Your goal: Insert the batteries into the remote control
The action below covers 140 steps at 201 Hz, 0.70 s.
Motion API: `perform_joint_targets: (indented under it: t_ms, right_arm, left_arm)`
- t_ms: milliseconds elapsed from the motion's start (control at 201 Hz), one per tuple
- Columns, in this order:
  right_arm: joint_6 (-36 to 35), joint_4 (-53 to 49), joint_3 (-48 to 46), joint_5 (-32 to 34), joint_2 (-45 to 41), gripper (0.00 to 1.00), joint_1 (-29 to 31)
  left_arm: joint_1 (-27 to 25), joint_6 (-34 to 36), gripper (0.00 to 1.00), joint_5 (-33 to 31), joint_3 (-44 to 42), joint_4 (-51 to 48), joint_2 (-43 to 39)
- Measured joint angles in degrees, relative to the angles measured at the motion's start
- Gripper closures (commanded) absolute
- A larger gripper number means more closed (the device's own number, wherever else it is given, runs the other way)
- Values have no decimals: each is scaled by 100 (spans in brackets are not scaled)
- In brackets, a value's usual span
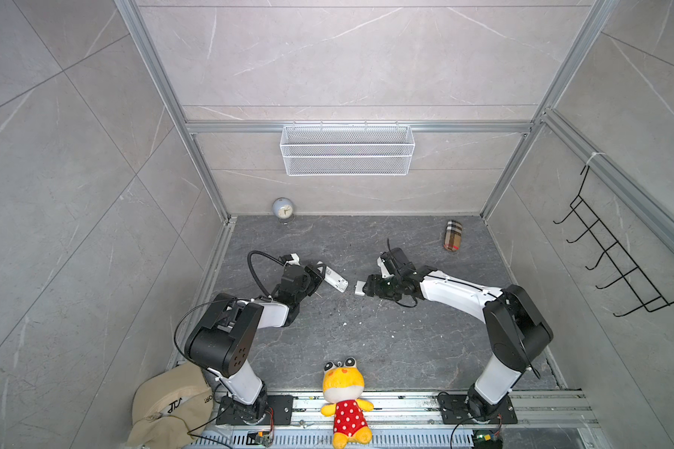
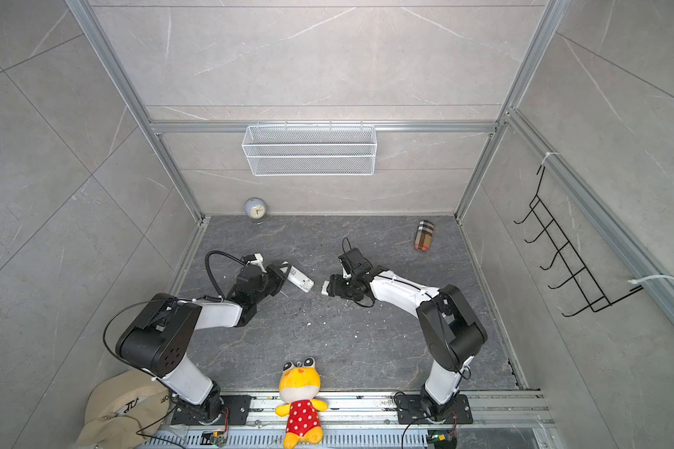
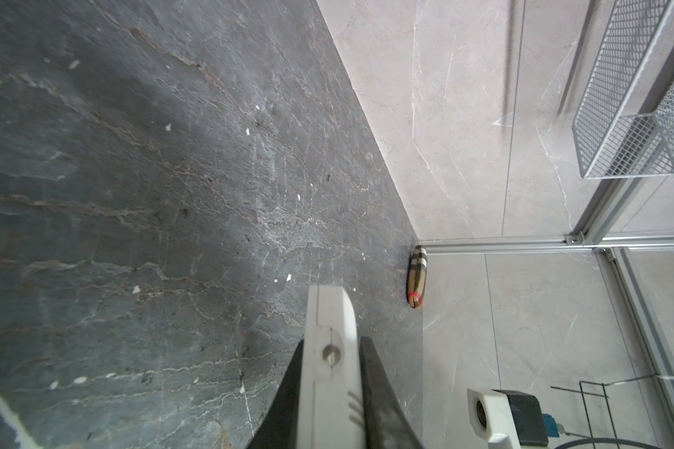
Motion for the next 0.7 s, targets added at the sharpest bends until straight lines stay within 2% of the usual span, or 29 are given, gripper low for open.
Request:
perform_joint_targets:
  t_ms: [100, 204, 398, 498, 697]
  right_arm:
    - [295, 660, -229, -538, -138, 25, -4]
    - [957, 1720, -481, -1060, -138, 21, 2]
    - [2173, 3515, -741, -1456, 13, 20, 4]
    - [2557, 3960, -734, -1486, 149, 22, 7]
    - [3003, 4258, -675, -1377, 332, 34, 83]
  left_arm:
    - [0, -216, 98, 63, -107, 435, 13]
    - [0, -662, 98, 107, -118, 1228, 256]
    - [-52, -1456, 97, 42, -118, 2393, 901]
    - [-107, -1635, 97, -26, -118, 2588, 964]
    - [-328, -1862, 97, -302, -118, 2861, 964]
